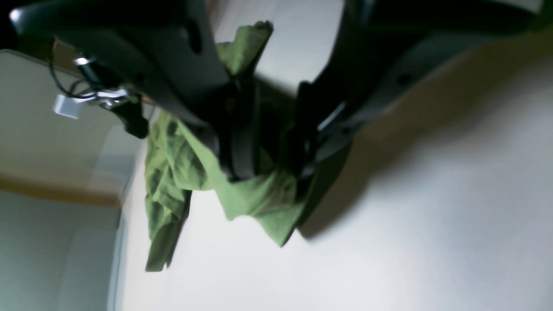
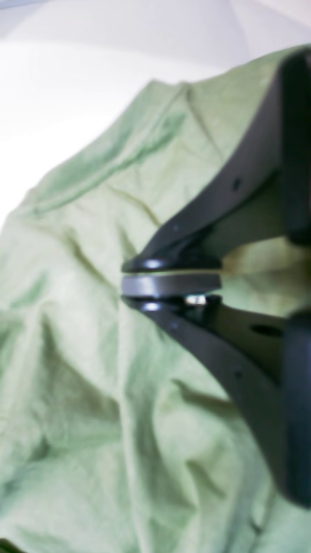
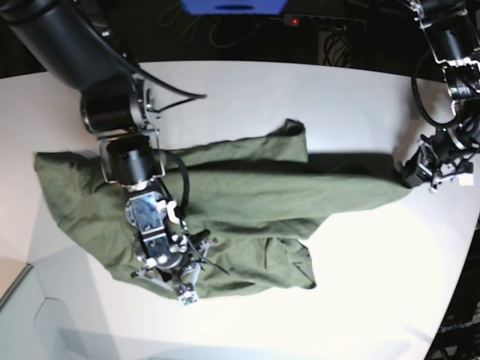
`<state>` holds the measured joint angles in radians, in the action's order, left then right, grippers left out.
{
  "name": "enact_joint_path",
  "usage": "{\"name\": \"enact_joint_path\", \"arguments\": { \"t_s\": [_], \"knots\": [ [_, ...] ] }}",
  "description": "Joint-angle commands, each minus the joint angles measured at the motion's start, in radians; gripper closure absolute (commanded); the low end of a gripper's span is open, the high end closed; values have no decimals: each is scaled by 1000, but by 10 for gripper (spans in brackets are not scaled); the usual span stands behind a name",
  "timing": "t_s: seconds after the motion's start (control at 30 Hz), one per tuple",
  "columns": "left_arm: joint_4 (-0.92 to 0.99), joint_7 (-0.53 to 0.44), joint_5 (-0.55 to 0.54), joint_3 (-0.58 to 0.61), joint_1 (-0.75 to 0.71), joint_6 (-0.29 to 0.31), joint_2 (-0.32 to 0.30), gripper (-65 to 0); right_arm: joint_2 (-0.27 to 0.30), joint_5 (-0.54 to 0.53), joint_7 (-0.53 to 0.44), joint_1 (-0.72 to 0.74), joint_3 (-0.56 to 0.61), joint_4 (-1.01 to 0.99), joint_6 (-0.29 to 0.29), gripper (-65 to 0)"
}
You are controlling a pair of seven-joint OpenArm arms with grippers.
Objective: Layout the t-shirt on the table in an organized manner, then fold the t-shirt properly
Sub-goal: 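Grasp the shirt hem with the right gripper and drag it outward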
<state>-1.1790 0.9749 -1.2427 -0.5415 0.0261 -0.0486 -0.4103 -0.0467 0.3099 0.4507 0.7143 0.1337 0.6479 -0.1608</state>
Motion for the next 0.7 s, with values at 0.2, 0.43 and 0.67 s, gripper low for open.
{"name": "enact_joint_path", "arguments": {
  "t_s": [0.2,0.43,0.67],
  "knots": [
    [-17,2,-78,-5,16,-21,-11,-141,11,5,-114,54,1,-132,10,0],
    [-17,2,-78,-5,16,-20,11,-141,78,4,-126,51,-53,-182,11,0],
    [-9,-9,-78,-5,59,-20,9,-141,192,4,-175,47,-296,-184,201,0]
  ]
}}
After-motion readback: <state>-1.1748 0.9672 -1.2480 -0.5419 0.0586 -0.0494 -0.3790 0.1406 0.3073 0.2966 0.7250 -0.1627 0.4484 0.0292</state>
